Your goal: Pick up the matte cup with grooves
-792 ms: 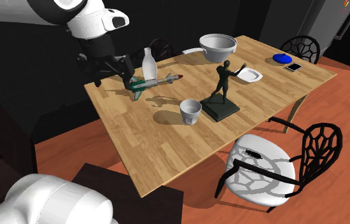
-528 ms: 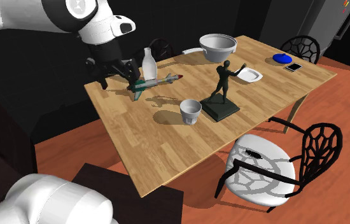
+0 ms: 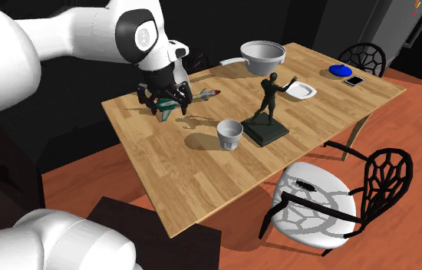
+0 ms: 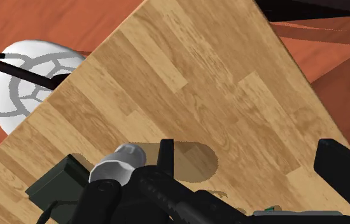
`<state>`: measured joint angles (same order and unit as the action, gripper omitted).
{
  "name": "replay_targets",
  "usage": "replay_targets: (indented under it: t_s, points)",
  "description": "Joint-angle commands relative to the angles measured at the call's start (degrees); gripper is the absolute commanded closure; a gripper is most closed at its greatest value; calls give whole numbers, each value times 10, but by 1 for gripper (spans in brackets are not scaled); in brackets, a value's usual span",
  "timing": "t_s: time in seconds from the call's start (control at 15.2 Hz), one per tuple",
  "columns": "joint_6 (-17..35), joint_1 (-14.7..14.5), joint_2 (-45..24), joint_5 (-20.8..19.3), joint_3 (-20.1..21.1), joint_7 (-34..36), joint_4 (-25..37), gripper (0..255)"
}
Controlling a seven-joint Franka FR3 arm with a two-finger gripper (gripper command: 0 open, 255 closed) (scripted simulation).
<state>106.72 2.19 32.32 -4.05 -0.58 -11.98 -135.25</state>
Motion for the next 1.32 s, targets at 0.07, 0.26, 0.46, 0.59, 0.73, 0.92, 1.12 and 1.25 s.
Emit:
replay_targets:
  t_s: [0.07,0.26,0.46,0.59,0.73,0.92,1.12,1.25]
  points:
    - [54,3,-51,-10,-7,-14,-2,0]
    - [102,6,-109,-20,-14,-26,8,0]
    - [147,9,-170,-28,-20,-38,25,0]
    - [174,11,-212,-34,-23,-45,40,0]
    - [198,13,-254,-38,-26,-52,59,0]
    - [231,16,-319,-44,-30,-63,92,0]
    - [257,19,-385,-49,-33,-73,133,0]
    - [271,22,-429,-52,-34,-80,163,0]
